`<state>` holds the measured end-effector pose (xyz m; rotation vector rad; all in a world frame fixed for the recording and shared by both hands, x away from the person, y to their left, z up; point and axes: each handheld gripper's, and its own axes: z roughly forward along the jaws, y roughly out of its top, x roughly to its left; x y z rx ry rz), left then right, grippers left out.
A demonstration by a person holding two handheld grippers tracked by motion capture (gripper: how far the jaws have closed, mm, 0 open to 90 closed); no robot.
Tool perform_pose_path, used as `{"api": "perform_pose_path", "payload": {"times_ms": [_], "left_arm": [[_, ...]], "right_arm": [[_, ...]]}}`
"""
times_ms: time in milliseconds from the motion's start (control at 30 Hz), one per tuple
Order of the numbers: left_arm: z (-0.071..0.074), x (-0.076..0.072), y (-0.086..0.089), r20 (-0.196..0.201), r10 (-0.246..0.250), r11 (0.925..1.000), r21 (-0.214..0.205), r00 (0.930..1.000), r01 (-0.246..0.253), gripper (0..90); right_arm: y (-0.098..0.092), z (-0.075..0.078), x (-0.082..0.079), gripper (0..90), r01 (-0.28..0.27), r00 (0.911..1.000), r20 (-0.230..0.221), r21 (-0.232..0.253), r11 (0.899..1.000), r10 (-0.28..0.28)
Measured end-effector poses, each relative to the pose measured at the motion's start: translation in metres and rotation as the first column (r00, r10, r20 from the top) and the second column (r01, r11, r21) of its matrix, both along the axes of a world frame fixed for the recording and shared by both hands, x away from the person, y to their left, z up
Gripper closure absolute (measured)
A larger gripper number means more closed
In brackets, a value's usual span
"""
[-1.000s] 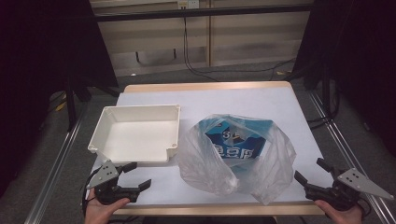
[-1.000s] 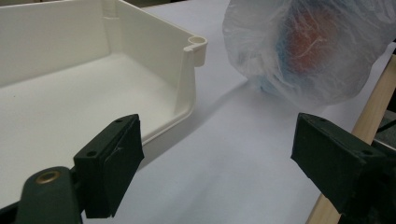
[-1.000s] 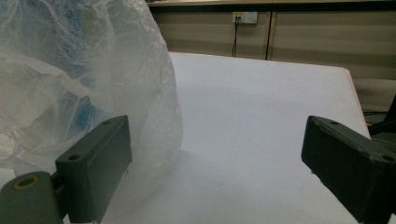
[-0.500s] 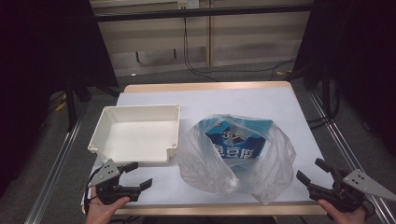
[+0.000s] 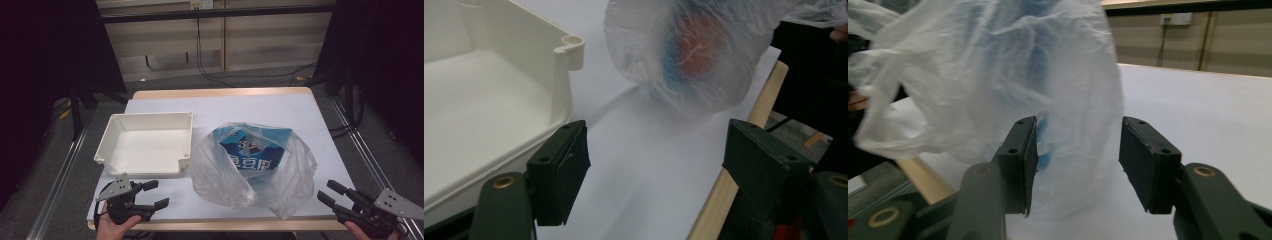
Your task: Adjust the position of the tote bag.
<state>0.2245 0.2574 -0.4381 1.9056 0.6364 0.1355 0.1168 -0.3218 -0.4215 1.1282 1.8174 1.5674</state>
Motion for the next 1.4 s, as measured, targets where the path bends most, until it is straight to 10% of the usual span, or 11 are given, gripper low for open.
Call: {"api": "perform_pose_path", "payload": {"times_ms": [500, 1067, 1400], "left_arm": [[0.006, -0.007, -0.004, 0.015, -0.061, 0.9981, -0.01, 0.998, 0.061, 38.0], [0.007, -0.008, -0.01, 0.023, -0.067, 0.9978, 0.007, 0.9975, 0.066, 48.1], [0.007, -0.009, -0.013, 0.026, -0.084, 0.9963, 0.021, 0.9962, 0.083, 49.7]], "right_arm": [[0.006, 0.016, -0.029, 59.0, -0.125, 0.9921, 0.009, 0.021, 0.992, 0.125], [0.051, 0.033, -0.022, 64.8, -0.342, 0.9397, -0.019, -0.008, 0.94, 0.342], [0.066, 0.031, -0.01, 58.9, -0.358, 0.9322, -0.072, -0.048, 0.932, 0.355]]}}
